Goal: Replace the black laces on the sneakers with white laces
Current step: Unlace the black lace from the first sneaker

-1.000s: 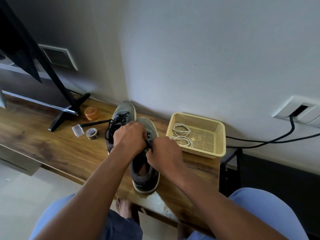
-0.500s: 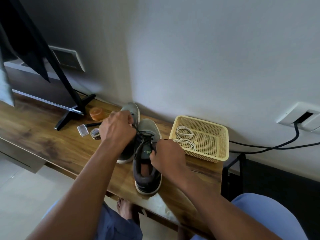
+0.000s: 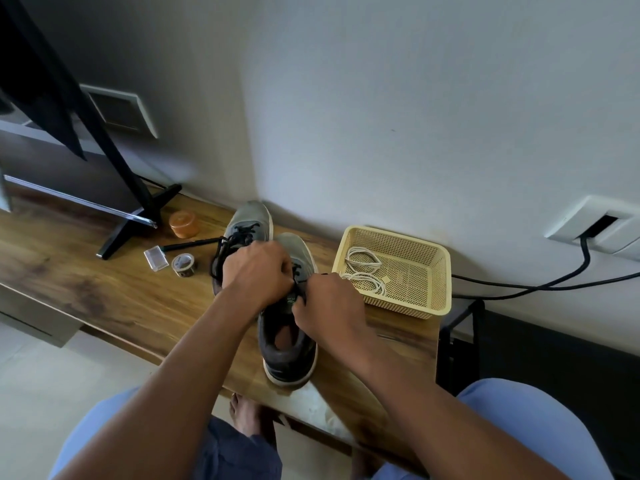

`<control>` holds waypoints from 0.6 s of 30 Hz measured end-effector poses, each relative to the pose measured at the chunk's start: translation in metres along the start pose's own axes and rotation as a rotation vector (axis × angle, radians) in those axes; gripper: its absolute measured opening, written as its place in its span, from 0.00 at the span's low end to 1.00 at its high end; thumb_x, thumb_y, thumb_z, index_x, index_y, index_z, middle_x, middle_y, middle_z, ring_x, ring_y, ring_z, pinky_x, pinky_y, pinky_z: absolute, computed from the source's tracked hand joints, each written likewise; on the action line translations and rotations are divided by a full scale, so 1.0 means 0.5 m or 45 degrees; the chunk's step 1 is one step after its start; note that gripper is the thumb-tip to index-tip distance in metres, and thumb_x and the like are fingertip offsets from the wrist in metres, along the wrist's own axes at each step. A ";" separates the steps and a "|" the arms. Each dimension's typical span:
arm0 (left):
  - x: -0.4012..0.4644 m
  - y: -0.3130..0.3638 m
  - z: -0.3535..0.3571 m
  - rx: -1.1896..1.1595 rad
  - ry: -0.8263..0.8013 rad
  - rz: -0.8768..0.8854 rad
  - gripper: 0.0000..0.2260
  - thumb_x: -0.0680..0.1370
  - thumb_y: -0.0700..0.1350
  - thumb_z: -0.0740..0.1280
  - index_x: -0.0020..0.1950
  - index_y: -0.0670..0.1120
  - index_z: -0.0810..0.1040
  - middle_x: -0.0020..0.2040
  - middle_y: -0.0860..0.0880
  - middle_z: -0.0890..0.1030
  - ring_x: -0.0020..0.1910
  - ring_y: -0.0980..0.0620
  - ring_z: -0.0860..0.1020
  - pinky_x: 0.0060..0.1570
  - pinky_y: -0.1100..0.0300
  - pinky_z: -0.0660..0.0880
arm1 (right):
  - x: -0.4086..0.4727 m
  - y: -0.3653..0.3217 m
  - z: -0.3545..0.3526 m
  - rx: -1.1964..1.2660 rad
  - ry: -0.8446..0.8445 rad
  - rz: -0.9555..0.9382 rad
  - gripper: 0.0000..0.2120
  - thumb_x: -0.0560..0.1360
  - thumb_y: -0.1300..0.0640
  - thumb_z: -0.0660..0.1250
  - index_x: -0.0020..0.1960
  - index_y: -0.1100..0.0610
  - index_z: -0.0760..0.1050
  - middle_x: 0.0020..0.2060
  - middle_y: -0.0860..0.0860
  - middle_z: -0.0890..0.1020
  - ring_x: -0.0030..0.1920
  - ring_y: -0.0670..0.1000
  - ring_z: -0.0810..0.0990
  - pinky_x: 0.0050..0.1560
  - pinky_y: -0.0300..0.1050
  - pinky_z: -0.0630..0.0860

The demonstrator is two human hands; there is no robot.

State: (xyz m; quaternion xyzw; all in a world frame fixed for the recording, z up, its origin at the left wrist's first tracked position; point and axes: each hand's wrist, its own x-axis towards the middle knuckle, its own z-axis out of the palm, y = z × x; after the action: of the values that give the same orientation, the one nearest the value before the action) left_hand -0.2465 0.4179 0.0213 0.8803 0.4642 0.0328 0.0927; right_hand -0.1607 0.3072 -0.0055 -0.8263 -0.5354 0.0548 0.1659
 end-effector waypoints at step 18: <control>-0.001 0.001 -0.010 0.006 -0.239 0.025 0.08 0.72 0.54 0.75 0.50 0.62 0.85 0.49 0.53 0.84 0.47 0.49 0.81 0.40 0.58 0.74 | 0.000 0.003 -0.008 0.045 -0.059 0.010 0.08 0.76 0.54 0.66 0.38 0.53 0.73 0.36 0.54 0.77 0.42 0.62 0.82 0.34 0.46 0.69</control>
State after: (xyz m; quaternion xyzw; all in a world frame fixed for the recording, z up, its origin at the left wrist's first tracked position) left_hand -0.2471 0.4181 0.0262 0.8841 0.4450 -0.0501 0.1333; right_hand -0.1585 0.3056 -0.0022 -0.8238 -0.5349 0.0842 0.1679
